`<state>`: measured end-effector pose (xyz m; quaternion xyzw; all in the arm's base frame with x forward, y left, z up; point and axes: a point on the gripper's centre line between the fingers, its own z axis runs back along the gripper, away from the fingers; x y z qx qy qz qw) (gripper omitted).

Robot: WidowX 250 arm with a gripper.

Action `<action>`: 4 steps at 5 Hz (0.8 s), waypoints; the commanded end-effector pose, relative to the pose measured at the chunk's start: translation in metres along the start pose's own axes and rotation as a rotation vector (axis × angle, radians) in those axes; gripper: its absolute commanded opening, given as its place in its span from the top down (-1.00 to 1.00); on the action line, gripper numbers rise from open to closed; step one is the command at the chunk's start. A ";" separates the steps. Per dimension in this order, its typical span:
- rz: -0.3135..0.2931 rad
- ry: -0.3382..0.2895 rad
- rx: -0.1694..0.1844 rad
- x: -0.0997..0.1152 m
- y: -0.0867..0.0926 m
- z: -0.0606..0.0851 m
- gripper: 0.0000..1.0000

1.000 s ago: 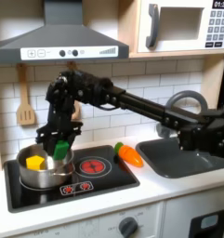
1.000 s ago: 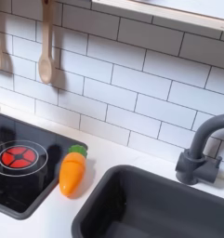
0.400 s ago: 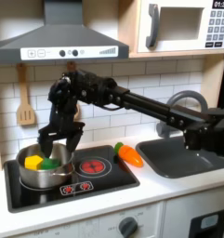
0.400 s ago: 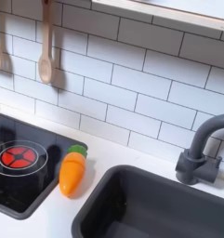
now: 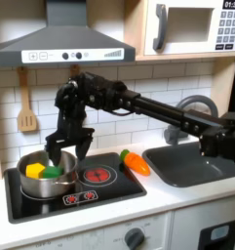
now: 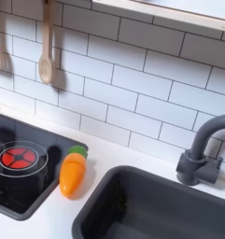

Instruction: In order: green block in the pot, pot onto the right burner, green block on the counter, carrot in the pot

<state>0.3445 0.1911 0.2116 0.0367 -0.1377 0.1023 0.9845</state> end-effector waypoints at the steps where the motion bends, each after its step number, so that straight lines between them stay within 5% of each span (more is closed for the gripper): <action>1: -0.042 0.039 -0.059 -0.003 -0.022 -0.014 -1.00; 4: -0.085 0.039 -0.071 0.017 -0.039 -0.022 -1.00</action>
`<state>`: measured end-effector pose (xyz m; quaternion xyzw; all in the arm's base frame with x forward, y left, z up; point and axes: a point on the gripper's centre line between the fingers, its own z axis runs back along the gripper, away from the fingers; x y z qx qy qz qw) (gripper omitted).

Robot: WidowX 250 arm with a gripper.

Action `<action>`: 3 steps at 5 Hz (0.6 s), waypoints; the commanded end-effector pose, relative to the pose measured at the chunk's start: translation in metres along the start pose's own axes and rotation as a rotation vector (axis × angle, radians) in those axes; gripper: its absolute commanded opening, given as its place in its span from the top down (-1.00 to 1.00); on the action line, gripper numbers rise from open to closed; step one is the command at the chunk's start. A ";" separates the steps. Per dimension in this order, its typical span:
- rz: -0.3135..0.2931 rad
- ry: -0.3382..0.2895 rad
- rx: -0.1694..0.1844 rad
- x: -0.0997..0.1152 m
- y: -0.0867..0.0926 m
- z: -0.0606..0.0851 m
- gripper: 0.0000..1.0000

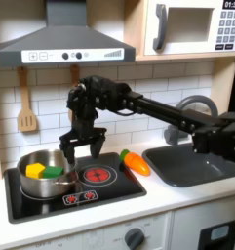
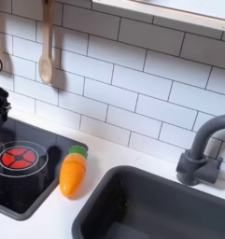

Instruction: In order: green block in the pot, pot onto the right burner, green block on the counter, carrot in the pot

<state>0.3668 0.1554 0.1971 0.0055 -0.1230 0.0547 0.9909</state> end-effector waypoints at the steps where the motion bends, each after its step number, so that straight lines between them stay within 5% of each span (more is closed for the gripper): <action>1: 0.009 0.016 -0.008 0.014 0.005 -0.014 -1.00; 3: 0.007 0.068 -0.023 0.010 0.005 -0.028 -1.00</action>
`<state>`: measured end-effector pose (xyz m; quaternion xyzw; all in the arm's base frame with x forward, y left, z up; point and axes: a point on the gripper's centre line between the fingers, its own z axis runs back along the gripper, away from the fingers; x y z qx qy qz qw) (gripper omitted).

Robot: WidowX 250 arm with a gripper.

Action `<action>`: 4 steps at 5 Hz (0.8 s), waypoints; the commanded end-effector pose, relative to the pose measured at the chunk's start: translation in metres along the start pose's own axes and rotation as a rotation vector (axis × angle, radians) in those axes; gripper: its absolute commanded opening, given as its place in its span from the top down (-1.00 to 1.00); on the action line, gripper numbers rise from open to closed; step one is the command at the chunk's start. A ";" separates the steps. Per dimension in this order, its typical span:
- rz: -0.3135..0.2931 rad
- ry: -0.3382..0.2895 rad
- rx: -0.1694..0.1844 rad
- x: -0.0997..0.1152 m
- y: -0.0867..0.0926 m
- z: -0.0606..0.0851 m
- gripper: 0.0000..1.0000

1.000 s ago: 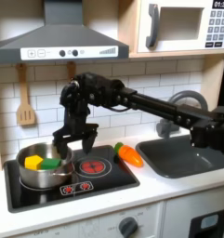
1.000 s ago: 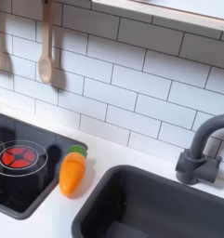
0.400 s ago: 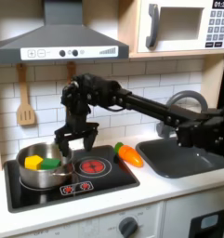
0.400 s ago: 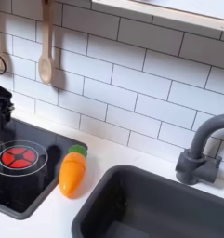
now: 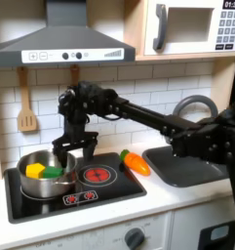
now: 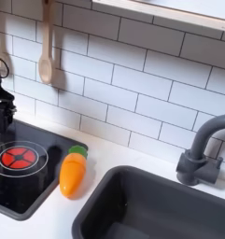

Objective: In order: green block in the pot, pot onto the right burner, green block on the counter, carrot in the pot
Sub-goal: 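Slide the pot onto the right burner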

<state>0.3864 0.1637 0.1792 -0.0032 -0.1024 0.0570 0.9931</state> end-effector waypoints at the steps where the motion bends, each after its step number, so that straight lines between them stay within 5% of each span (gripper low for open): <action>1: 0.000 0.034 -0.015 -0.011 -0.003 -0.007 -1.00; 2: -0.013 0.087 -0.039 -0.022 -0.011 -0.020 1.00; 4: -0.033 0.094 -0.067 -0.030 -0.031 -0.019 1.00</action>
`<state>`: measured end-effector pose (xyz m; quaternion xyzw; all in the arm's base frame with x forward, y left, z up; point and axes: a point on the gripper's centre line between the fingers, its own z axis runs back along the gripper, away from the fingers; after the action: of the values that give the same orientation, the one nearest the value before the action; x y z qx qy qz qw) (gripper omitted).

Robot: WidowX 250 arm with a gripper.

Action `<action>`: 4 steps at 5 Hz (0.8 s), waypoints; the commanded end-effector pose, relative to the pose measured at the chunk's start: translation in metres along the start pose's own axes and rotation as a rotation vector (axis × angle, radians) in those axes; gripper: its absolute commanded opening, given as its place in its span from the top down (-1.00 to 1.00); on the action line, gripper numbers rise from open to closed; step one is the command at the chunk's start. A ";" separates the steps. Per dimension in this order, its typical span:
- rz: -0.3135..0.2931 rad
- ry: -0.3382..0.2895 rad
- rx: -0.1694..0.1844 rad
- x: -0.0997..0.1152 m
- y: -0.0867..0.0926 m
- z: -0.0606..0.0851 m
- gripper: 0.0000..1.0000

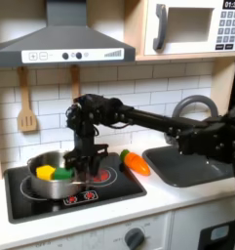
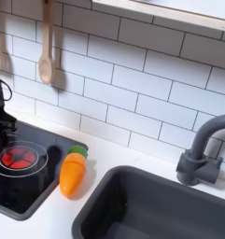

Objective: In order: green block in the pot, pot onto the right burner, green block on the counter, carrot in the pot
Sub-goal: 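Slide the pot onto the right burner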

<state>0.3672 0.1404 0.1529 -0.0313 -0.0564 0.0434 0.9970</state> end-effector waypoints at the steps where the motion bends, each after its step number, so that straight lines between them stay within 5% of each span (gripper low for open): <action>1: -0.036 -0.011 -0.024 -0.002 -0.023 0.005 1.00; 4: -0.068 -0.002 -0.051 -0.016 -0.039 0.010 1.00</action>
<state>0.3534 0.0997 0.1658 -0.0554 -0.0625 0.0076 0.9965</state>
